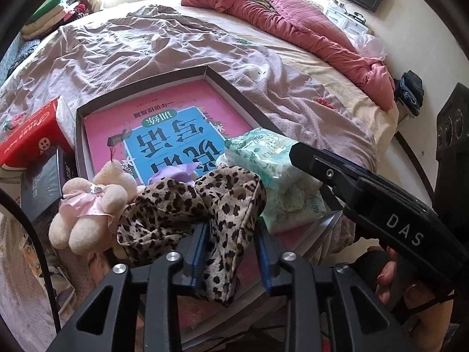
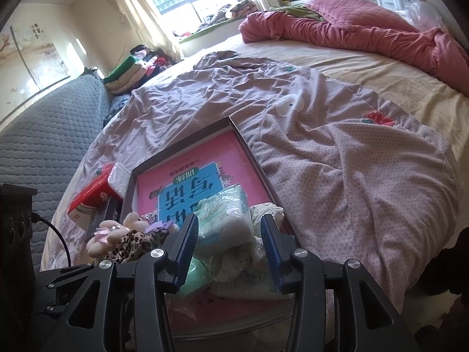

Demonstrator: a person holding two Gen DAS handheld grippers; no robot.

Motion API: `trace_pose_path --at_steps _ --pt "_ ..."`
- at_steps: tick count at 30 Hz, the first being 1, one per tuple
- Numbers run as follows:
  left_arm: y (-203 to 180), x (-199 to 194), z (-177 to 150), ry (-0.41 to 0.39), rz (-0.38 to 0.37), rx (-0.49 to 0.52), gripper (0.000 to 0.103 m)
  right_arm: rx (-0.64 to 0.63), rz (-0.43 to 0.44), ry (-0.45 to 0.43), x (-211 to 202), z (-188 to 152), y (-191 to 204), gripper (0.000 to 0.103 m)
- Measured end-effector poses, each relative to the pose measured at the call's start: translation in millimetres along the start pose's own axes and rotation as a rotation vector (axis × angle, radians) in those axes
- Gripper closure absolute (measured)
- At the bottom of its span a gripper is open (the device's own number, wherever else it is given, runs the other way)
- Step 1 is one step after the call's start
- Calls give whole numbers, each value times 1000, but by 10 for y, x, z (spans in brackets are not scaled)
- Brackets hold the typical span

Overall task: Organize soft objects
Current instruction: 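Lower and release the leopard cloth with the left tool while the right tool releases the white pack, then withdraw both open tools from the tray back toward the pile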

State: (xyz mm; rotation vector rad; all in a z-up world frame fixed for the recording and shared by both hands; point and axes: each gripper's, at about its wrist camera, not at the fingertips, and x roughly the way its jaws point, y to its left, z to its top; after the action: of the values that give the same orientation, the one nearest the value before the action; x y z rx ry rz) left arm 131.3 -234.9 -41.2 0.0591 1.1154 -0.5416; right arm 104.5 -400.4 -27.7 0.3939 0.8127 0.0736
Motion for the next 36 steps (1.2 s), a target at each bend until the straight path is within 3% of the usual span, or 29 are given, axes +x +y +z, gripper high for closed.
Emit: trace_pose_path --at_steps 3,15,36 --pt "-20 -32 1 -11 7 1 63 -11 -7 -12 -42 11 16 48" --pt "-55 -218 21 -51 24 1 54 -23 -27 -36 -148 35 35 43" --pt "-76 -701 57 -137 88 6 44 -82 -118 -106 -465 122 141 40"
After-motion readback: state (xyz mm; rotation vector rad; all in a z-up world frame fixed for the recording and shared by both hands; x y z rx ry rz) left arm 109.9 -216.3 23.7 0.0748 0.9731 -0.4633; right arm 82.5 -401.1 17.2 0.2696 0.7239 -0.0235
